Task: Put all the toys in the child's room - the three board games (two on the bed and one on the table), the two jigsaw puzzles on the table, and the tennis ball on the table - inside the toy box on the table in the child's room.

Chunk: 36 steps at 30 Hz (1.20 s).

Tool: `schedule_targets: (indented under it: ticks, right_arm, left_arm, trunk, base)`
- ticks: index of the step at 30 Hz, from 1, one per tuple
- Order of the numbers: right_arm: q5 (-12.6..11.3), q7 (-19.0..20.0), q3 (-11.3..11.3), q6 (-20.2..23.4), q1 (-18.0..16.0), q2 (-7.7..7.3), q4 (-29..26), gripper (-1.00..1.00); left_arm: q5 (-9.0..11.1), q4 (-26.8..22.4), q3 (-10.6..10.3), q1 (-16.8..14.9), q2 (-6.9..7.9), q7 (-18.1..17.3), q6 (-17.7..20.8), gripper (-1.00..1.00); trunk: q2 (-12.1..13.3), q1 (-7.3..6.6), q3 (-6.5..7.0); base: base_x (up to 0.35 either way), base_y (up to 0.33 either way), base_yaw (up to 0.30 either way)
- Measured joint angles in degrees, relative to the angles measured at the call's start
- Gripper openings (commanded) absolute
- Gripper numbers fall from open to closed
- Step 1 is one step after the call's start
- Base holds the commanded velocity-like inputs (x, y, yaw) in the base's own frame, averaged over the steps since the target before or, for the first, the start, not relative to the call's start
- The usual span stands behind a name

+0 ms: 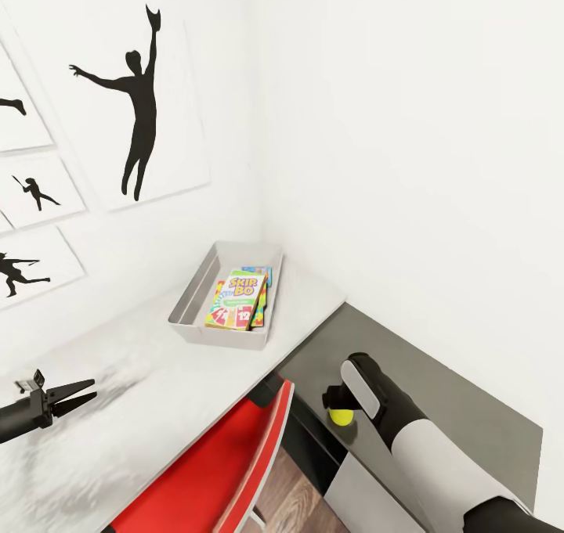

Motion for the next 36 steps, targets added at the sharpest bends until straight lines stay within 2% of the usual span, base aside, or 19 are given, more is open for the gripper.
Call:
schedule_targets:
  ticks: [8, 20, 36]
  right_arm:
    - [0.0, 0.0, -0.3, 0.1, 0.0, 0.02, 0.0, 1.00]
    - [0.0, 0.0, -1.4, 0.2, 0.0, 0.02, 0.0, 1.00]
    - [-0.1, 0.0, -1.6, 0.2, 0.0, 0.02, 0.0, 1.00]
  left_arm:
    - [0.0, 0.0, 0.0, 0.0, 0.02, 0.0, 0.0, 1.00]
    - [0.0, 0.0, 0.0, 0.0, 0.03, 0.0, 0.0, 1.00]
    - [0.0, 0.0, 0.0, 0.0, 0.09, 0.0, 0.0, 1.00]
  trunk:
    - [0.0, 0.00, -0.06]
    - [0.0, 0.00, -0.95]
    - [0.0, 0.00, -1.51]
  base:
    - [0.000, 0.000, 0.000]
    - [0.000, 0.000, 0.000]
    - [0.000, 0.000, 0.000]
